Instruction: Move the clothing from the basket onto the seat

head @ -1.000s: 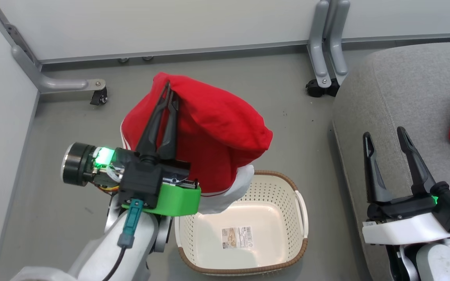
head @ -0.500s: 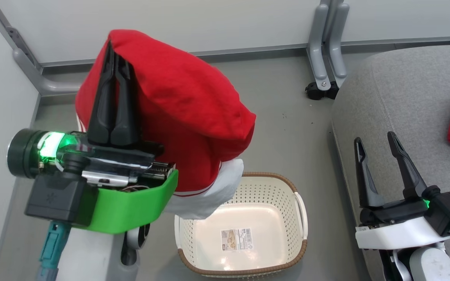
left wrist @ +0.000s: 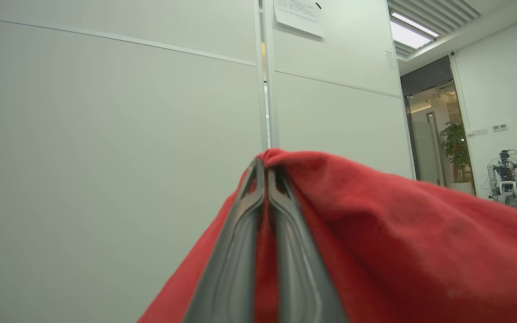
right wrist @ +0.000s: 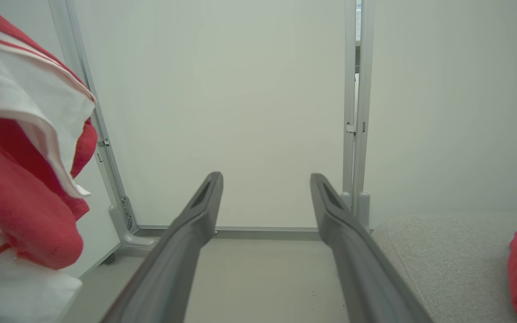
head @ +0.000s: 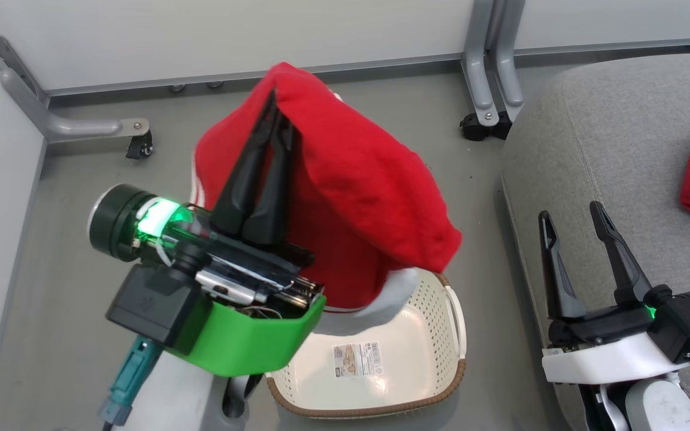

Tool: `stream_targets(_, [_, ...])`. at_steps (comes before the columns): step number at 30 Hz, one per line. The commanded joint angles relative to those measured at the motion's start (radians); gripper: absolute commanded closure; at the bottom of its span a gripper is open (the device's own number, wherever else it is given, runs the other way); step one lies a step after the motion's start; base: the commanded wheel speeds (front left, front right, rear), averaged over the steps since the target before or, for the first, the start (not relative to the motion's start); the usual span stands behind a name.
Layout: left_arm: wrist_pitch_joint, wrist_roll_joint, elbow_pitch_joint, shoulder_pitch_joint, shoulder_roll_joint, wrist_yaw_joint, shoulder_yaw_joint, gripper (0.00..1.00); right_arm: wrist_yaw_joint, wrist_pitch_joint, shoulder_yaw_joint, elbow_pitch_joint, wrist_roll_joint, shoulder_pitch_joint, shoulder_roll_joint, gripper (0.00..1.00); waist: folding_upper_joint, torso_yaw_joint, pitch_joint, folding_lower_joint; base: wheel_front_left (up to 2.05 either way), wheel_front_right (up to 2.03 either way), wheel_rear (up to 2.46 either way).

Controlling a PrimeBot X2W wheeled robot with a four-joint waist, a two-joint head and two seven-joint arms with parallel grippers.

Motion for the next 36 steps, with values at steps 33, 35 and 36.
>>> stream_targets(33, [0.000, -0.019, -0.001, -0.023, -0.001, 0.007, -0.031, 1.00, -0.001, -0.003, 0.037, 0.000, -0.010, 0.007, -0.049, 0.00, 0.0000, -0.029, 0.011, 0.0001, 0.00, 0.00, 0.00])
stream_targets(35, [0.000, -0.019, 0.000, -0.022, -0.001, 0.007, -0.027, 1.00, -0.001, -0.003, 0.044, -0.008, -0.010, 0.014, -0.057, 0.00, 0.0000, -0.031, 0.010, 0.0001, 0.00, 0.00, 0.00])
stream_targets(36, [0.000, -0.020, 0.001, -0.020, -0.001, 0.006, -0.025, 1.00, -0.001, -0.003, 0.050, -0.013, -0.009, 0.018, -0.065, 0.00, 0.0000, -0.032, 0.009, 0.0001, 0.00, 0.00, 0.00])
